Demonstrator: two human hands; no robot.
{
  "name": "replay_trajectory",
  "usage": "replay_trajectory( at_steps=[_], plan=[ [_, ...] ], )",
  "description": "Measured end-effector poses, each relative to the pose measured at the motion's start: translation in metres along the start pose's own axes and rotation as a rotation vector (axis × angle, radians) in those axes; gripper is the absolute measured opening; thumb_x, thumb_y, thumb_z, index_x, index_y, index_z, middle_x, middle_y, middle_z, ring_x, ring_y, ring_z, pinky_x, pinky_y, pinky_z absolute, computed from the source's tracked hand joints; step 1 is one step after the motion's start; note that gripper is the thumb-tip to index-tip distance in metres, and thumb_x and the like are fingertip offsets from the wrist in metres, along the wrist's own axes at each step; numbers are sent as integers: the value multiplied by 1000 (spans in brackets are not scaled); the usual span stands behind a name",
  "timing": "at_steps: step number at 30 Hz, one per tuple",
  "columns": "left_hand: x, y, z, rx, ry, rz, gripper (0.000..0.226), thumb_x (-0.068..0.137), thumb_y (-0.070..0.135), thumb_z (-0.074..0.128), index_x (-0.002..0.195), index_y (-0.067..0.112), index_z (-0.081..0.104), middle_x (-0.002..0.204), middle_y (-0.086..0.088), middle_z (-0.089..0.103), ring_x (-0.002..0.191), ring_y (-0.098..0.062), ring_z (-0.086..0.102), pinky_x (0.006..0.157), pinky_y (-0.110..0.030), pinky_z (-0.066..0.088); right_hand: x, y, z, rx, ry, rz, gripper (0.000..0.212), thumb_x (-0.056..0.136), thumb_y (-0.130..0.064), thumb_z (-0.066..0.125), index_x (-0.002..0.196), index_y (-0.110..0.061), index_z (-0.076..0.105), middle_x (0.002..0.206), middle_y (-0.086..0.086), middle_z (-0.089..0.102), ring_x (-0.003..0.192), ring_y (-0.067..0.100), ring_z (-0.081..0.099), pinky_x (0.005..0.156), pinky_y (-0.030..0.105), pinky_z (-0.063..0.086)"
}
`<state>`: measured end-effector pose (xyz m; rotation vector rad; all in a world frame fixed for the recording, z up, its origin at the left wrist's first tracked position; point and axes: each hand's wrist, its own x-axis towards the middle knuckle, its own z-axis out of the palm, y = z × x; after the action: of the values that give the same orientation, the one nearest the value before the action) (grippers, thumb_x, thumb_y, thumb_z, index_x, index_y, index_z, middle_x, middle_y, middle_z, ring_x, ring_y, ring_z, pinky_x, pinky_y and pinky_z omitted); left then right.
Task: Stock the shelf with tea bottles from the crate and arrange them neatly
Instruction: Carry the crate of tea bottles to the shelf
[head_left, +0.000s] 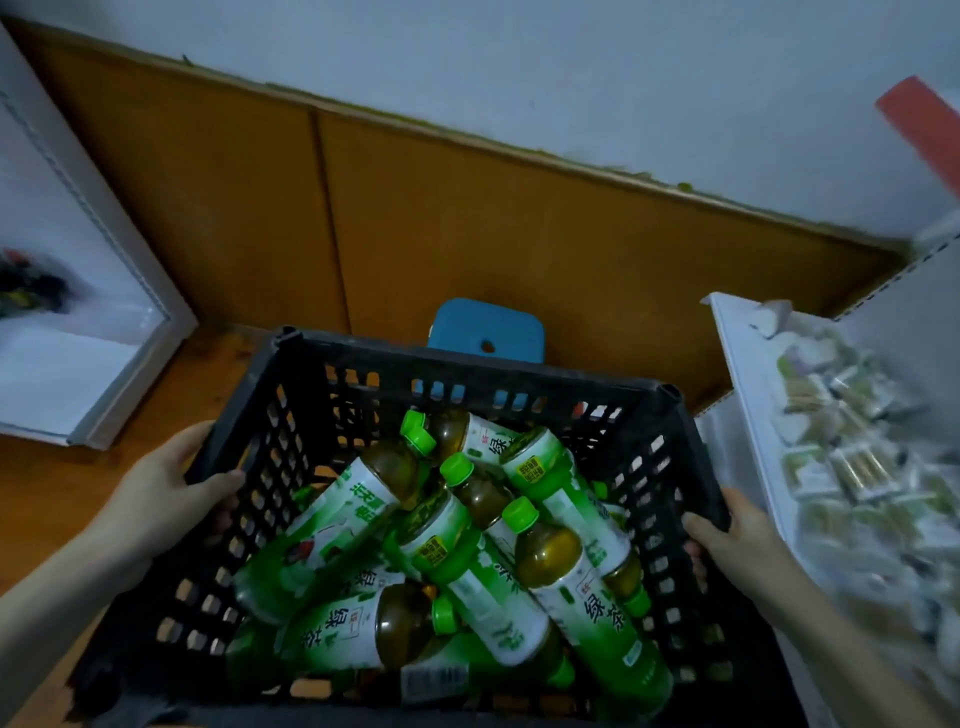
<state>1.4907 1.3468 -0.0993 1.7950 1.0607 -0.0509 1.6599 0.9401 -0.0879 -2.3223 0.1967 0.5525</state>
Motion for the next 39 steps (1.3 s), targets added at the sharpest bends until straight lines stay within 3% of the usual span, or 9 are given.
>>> replay_trajectory(
  at_steps=[6,12,20,23,26,34,39],
  plan=[
    [96,69,29,-17,-29,-33,53,87,5,58,135,20,41,76,-22,62,55,-30,58,46,-33,49,109,-63,-19,-72,-24,13,16,91,-6,50,107,-9,46,63,14,56,36,16,51,39,27,43],
    [201,132,51,-5,-78,-37,56,88,5,58,138,20,37,76,-18,62,57,-30,58,51,-35,49,200,-108,-18,-84,3,56,18,91,-5,49,109,-6,45,62,14,56,47,28,52,46,34,46],
    [303,206,83,6,-101,-4,57,91,6,54,142,18,33,81,-14,59,63,-29,55,53,-34,46,314,-152,-17,-146,27,32,18,92,-11,51,109,-10,43,70,6,55,56,19,53,47,28,36],
    [332,224,101,6,-98,-3,55,91,5,53,141,19,33,80,-15,58,63,-29,55,53,-34,46,357,-156,-16,-85,11,57,19,92,-12,50,109,-13,42,69,12,58,54,27,55,49,32,44],
    [361,236,122,33,-75,17,53,91,6,53,139,18,35,80,-12,59,63,-28,56,53,-33,46,397,-155,-14,-41,-3,86,20,92,-12,49,111,-14,43,68,14,58,56,29,55,55,40,47],
    [428,234,180,70,-42,23,49,90,7,54,136,16,38,79,-2,59,61,-27,57,58,-34,48,481,-149,13,30,12,107,17,94,-11,45,109,-17,39,73,13,53,57,25,52,52,34,44],
    [465,225,202,80,-44,6,51,90,7,55,137,16,38,100,-10,59,66,-21,58,55,-27,47,518,-128,34,-49,30,108,18,93,-15,47,107,-23,39,69,7,56,55,26,56,62,44,49]
  ],
)
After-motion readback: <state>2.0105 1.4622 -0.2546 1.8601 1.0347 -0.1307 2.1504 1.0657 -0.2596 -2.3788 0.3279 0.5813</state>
